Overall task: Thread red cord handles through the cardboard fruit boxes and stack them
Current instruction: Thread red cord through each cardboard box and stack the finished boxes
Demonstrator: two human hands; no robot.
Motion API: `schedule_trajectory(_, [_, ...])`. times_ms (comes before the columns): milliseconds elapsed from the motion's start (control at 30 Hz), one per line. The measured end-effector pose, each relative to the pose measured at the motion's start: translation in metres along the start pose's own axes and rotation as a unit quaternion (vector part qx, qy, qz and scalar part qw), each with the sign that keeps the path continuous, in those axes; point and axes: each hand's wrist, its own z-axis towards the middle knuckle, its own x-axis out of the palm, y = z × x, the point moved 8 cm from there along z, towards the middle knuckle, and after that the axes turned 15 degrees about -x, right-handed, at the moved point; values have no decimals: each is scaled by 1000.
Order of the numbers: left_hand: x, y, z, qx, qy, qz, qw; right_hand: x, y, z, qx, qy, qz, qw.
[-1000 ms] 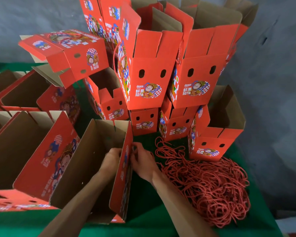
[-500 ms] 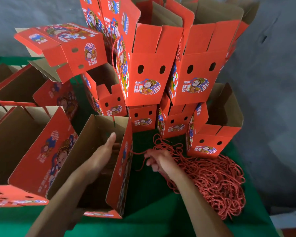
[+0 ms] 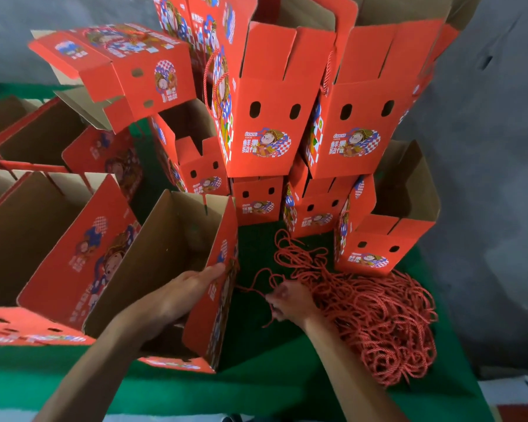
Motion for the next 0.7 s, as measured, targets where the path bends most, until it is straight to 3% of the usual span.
schedule_trajectory(67, [1,3,0,-3,-2,-13,1000,21,-16,-17,64,131,-92,985])
schedule_trajectory(100, [2,4,1,-2,-1,-23,1000,27,-21,-23,79,146,-118,979])
schedule_trajectory(300, [-6,13,6,-6,-1,-65,998,43,-37,-25,121,23,-49,991])
schedule_trajectory(500, [-7,19,10,14,16,-92,995,59,-38,-39,148,24,-37,988])
schedule_trajectory(700, [-6,19,10,24,17,-91,995,70,-28,-47,108,62,-84,989])
